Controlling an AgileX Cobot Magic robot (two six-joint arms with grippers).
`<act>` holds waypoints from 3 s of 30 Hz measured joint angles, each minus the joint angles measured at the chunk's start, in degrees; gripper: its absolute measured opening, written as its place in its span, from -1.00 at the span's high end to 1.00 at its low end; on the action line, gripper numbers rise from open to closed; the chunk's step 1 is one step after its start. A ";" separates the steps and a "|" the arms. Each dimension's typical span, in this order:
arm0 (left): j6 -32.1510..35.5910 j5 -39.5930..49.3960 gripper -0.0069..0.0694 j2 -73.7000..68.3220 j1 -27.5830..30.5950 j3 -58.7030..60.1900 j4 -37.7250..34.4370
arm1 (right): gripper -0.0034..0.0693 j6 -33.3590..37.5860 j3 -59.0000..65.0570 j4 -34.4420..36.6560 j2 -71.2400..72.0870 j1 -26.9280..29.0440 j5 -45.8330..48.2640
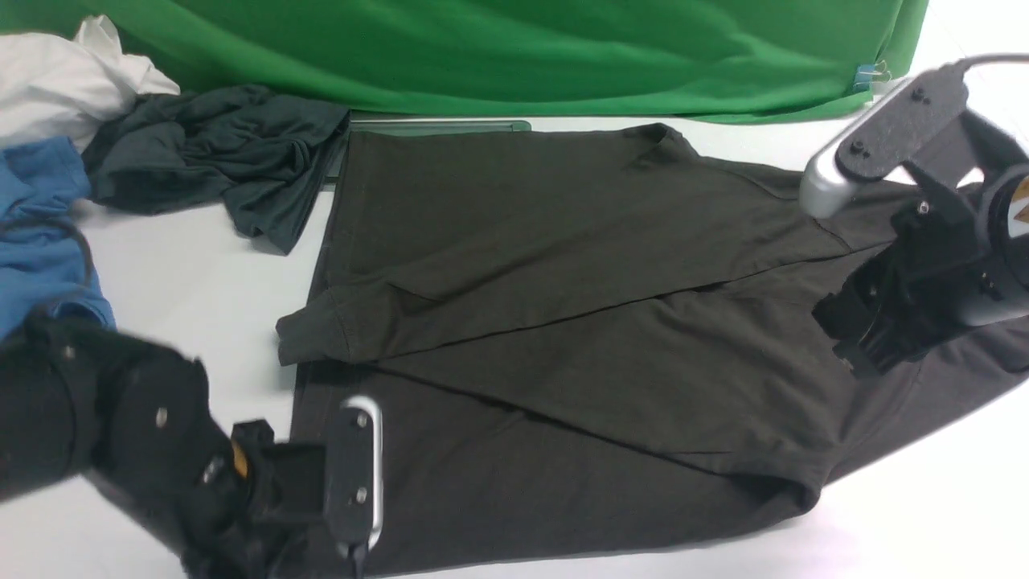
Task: Fold a long-sleeved shirt on a white desktop.
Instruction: 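Grasp the near edge of the shirt at its hem and shoulder corners, then fold the black garment in half by bringing its near edge over to the far edge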
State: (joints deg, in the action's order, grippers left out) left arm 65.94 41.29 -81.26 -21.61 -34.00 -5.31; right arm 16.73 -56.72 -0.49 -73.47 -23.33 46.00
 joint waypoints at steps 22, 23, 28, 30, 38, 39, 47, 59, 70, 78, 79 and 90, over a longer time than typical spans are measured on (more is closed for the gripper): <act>-9.05 1.11 0.72 1.11 -1.62 -1.48 5.31 | 0.11 -1.50 0.09 0.49 0.00 -0.23 1.59; -12.60 5.03 0.72 2.75 -2.23 -3.69 5.00 | 0.11 -1.55 0.09 0.49 0.00 -0.74 3.06; -18.02 9.78 0.72 7.03 -2.82 -5.70 5.00 | 0.11 -1.56 0.09 0.49 0.04 -3.40 7.72; -18.32 10.45 0.72 8.66 -2.82 -5.70 5.00 | 0.11 -1.22 0.09 0.49 0.04 -4.87 10.06; -18.52 11.07 0.72 10.01 -2.82 -5.70 2.71 | -0.05 5.01 0.14 0.49 0.11 -8.75 12.00; -18.58 12.80 0.72 10.24 -2.82 -5.70 2.19 | -0.10 6.72 0.40 0.49 0.18 -8.75 11.67; -29.04 23.50 0.72 13.76 -2.87 -5.70 2.68 | -0.63 17.47 15.31 -2.69 0.36 -8.75 2.23; -30.44 21.33 0.72 23.04 -2.87 -5.70 2.92 | -0.72 21.90 28.45 -13.26 -2.24 -8.66 -21.81; -30.57 22.03 0.72 25.65 -2.87 -5.70 2.45 | -0.66 24.31 27.70 -14.86 -11.39 -4.07 -31.72; -31.90 23.59 0.72 25.65 -2.87 -5.70 2.35 | 0.54 22.60 27.35 -14.53 -12.41 -6.10 -29.93; -31.92 23.78 0.72 25.65 -2.87 -5.70 2.30 | 0.60 21.83 27.40 -14.53 -12.18 -6.43 -29.21; -44.90 19.63 0.72 25.65 -2.87 -7.17 8.99 | 0.81 7.47 22.33 -14.49 -3.82 -10.42 -15.59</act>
State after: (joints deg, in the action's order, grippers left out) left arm 21.04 60.92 -55.61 -24.48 -41.17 3.68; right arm 24.20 -34.39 -14.98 -77.29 -33.75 30.41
